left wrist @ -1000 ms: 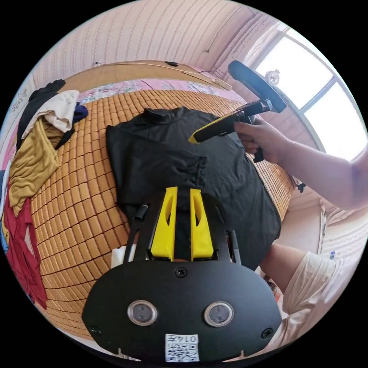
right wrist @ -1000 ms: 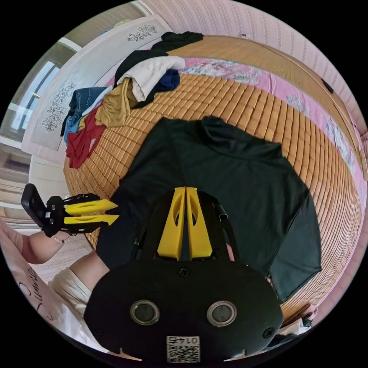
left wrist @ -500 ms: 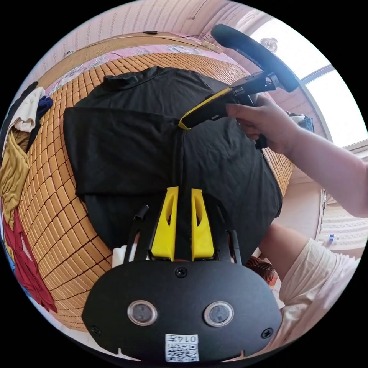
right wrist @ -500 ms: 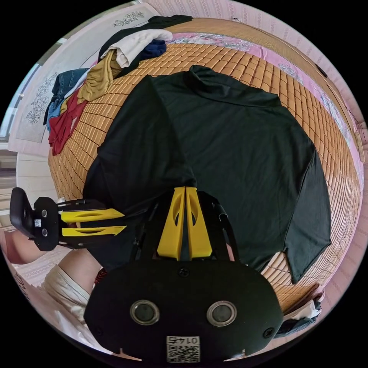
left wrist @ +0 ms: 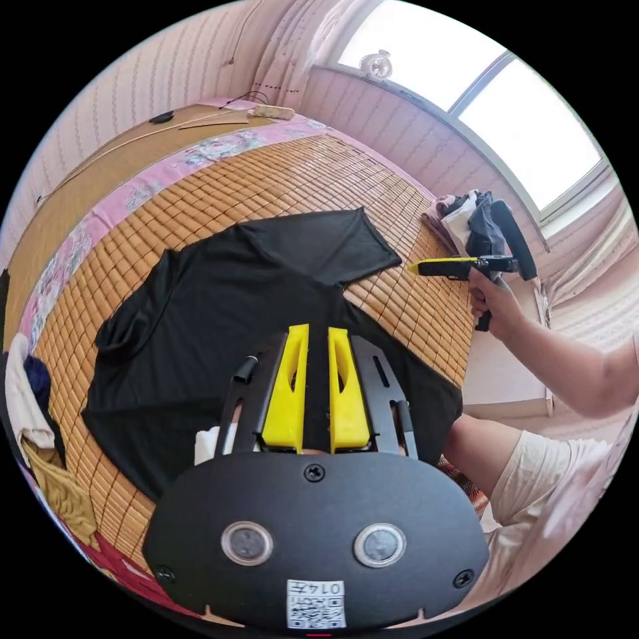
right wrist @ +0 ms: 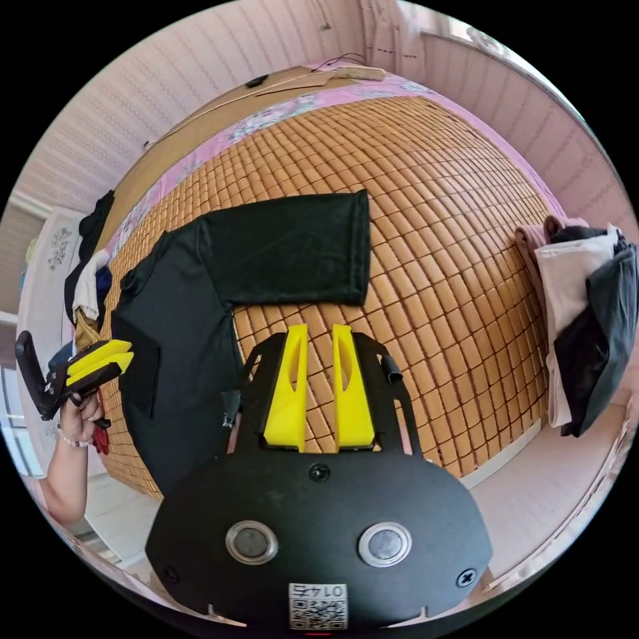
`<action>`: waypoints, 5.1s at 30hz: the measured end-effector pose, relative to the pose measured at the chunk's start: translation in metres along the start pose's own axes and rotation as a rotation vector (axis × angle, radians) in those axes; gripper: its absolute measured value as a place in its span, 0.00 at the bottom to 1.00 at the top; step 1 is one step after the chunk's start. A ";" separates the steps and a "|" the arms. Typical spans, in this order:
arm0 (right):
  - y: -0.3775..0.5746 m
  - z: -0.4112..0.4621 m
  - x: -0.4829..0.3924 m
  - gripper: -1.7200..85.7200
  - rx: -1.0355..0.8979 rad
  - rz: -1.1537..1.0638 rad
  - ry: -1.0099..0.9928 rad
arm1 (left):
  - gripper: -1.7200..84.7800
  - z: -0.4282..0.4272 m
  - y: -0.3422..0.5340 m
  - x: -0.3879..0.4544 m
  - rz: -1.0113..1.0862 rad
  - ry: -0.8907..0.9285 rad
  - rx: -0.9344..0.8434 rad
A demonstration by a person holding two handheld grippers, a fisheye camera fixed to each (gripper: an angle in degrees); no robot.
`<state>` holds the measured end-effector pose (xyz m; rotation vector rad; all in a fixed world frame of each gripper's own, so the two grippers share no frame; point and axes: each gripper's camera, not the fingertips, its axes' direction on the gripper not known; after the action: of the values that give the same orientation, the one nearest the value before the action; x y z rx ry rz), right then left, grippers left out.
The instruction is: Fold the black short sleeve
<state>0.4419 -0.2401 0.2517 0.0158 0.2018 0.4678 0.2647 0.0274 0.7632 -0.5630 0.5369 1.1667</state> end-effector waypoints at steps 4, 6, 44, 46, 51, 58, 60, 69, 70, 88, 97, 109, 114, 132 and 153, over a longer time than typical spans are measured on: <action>-0.005 0.010 0.026 0.12 0.038 0.039 -0.052 | 0.09 0.041 -0.078 0.024 0.096 -0.024 -0.011; -0.009 0.025 0.037 0.12 0.012 0.041 -0.071 | 0.10 0.071 -0.122 0.037 0.110 -0.027 -0.040; 0.036 -0.017 -0.035 0.02 -0.161 -0.723 -0.411 | 0.04 -0.071 0.134 -0.079 -0.504 -0.110 0.166; 0.049 0.002 -0.040 0.02 -0.242 -0.745 -0.351 | 0.06 -0.062 0.157 -0.087 -0.567 -0.097 0.117; 0.055 0.009 -0.046 0.02 -0.307 -0.764 -0.289 | 0.07 -0.071 0.172 -0.092 -0.543 -0.116 0.064; 0.039 0.017 -0.079 0.02 -0.303 -0.840 -0.237 | 0.07 -0.058 0.157 -0.094 -0.429 -0.178 -0.014; 0.027 0.019 -0.087 0.02 -0.296 -0.826 -0.237 | 0.07 -0.050 0.161 -0.096 -0.417 -0.198 -0.072; -0.103 0.018 -0.113 0.14 -0.102 -0.753 -0.209 | 0.08 -0.132 0.205 -0.142 -0.589 -0.229 0.161; -0.113 0.020 -0.114 0.14 -0.099 -0.743 -0.193 | 0.08 -0.138 0.209 -0.150 -0.604 -0.252 0.169; -0.196 0.060 -0.124 0.04 -0.222 -0.599 -0.151 | 0.02 -0.167 0.236 -0.251 -0.599 -0.374 -0.033; -0.235 0.023 -0.121 0.03 -0.127 -0.555 -0.260 | 0.01 -0.242 0.252 -0.248 -0.632 -0.340 0.223; -0.105 -0.082 -0.047 0.03 -0.099 -0.706 -0.529 | 0.01 -0.308 0.379 -0.093 -0.423 -0.103 0.269; -0.002 -0.011 0.030 0.03 -0.315 -0.514 -0.439 | 0.01 -0.240 0.479 -0.036 -0.635 0.002 0.110; 0.118 0.081 0.023 0.03 -0.335 -0.614 -0.181 | 0.02 -0.172 0.571 0.058 -0.652 -0.188 -0.014; 0.187 0.121 -0.120 0.16 -0.148 -0.803 0.046 | 0.11 -0.127 0.521 0.192 -0.446 -0.283 0.014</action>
<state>0.2779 -0.1230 0.4049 -0.2145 0.2006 -0.3187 -0.1840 0.2271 0.4750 -0.4652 0.1622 0.7976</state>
